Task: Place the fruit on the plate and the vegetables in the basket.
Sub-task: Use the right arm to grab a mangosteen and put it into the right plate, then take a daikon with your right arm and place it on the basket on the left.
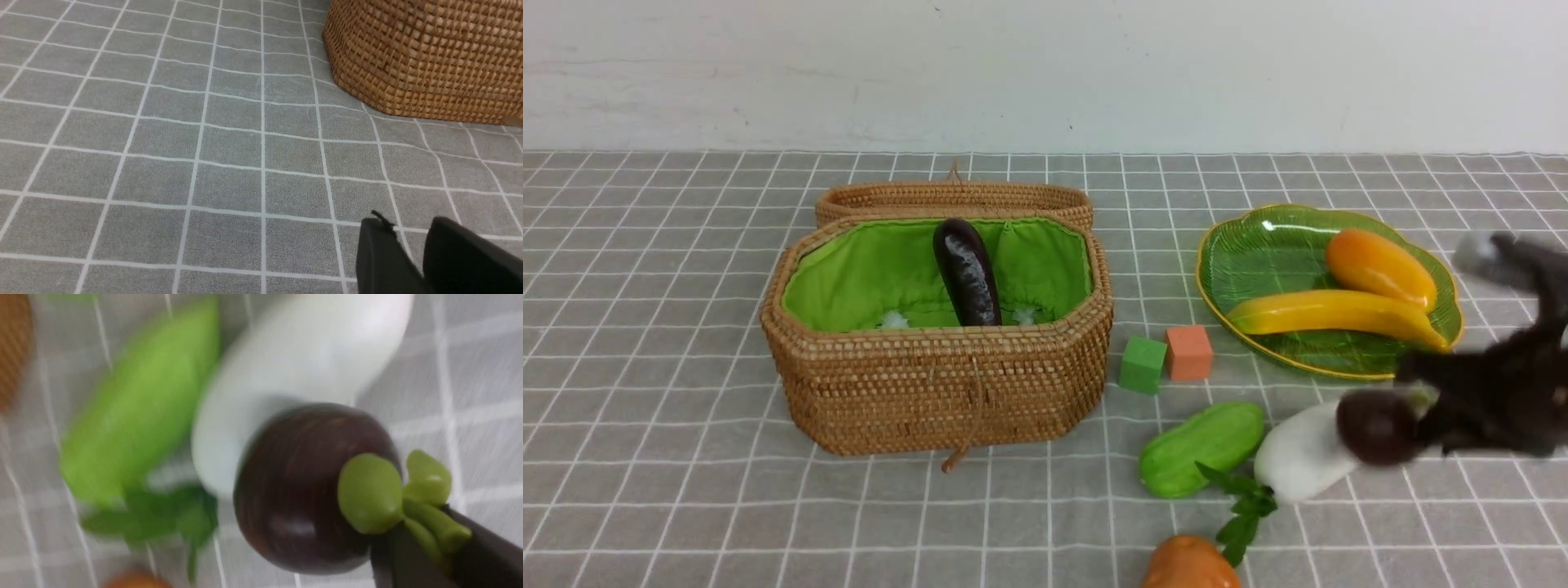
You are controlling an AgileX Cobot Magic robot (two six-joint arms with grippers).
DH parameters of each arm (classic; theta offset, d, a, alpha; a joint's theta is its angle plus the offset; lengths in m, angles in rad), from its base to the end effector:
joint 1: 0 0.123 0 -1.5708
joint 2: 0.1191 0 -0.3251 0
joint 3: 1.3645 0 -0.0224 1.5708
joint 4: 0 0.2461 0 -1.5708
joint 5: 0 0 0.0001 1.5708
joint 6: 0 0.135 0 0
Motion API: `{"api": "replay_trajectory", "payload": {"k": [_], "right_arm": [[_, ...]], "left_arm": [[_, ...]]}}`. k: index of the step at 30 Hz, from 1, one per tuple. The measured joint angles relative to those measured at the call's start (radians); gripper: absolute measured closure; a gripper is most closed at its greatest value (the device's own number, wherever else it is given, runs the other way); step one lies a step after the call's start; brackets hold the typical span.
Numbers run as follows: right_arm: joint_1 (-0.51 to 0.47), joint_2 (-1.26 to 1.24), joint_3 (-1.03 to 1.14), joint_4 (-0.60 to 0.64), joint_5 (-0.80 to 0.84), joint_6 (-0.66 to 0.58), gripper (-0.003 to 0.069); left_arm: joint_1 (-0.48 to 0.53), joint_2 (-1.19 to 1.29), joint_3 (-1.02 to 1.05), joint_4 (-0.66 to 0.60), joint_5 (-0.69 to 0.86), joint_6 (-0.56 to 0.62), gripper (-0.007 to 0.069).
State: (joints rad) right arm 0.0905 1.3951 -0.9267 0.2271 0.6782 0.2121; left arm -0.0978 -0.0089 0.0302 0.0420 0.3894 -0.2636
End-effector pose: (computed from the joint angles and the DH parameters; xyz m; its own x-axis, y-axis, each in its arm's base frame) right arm 0.2823 0.0448 0.2611 -0.8583 0.3002 -0.4163 0.1801 0.9357 0.3034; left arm 0.0489 -0.0026 0.1543 -0.3265 -0.1919 -0.9255 0.0101 0.9784 -0.2064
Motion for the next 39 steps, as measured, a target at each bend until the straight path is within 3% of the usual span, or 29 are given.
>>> {"api": "replay_trajectory", "payload": {"k": [4, 11, 16, 23, 27, 29, 35, 39], "right_arm": [[-0.057, 0.077, -0.194, -0.002, 0.003, -0.022, 0.0567], [-0.061, 0.333, -0.391, 0.000, -0.023, -0.046, 0.0567], [-0.061, 0.410, -0.411, -0.001, -0.021, -0.046, 0.0567], [-0.047, 0.301, -0.399, 0.000, 0.032, -0.049, 0.0524], [0.014, 0.194, -0.278, 0.013, 0.057, -0.013, 0.0412], [0.043, 0.165, -0.204, 0.022, 0.058, 0.039, 0.0316], [0.069, 0.176, -0.020, 0.052, -0.039, 0.342, 0.0011], [0.069, 0.202, 0.000, 0.092, -0.168, 0.395, -0.0012]], "left_arm": [[0.000, 0.000, 0.000, 0.000, 0.000, 0.000, 0.0448], [0.000, 0.000, 0.000, 0.000, 0.000, 0.000, 0.0438], [0.000, 0.000, 0.000, 0.000, 0.000, 0.000, 0.0434], [0.000, 0.000, 0.000, 0.000, 0.000, 0.000, 0.0427], [0.000, 0.000, 0.000, 0.000, 0.000, 0.000, 0.0423], [0.000, 0.000, 0.000, 0.000, 0.000, 0.000, 0.0420], [0.000, 0.000, 0.000, 0.000, 0.000, 0.000, 0.0414], [0.000, 0.000, 0.000, 0.000, 0.000, 0.000, 0.0411]]}}
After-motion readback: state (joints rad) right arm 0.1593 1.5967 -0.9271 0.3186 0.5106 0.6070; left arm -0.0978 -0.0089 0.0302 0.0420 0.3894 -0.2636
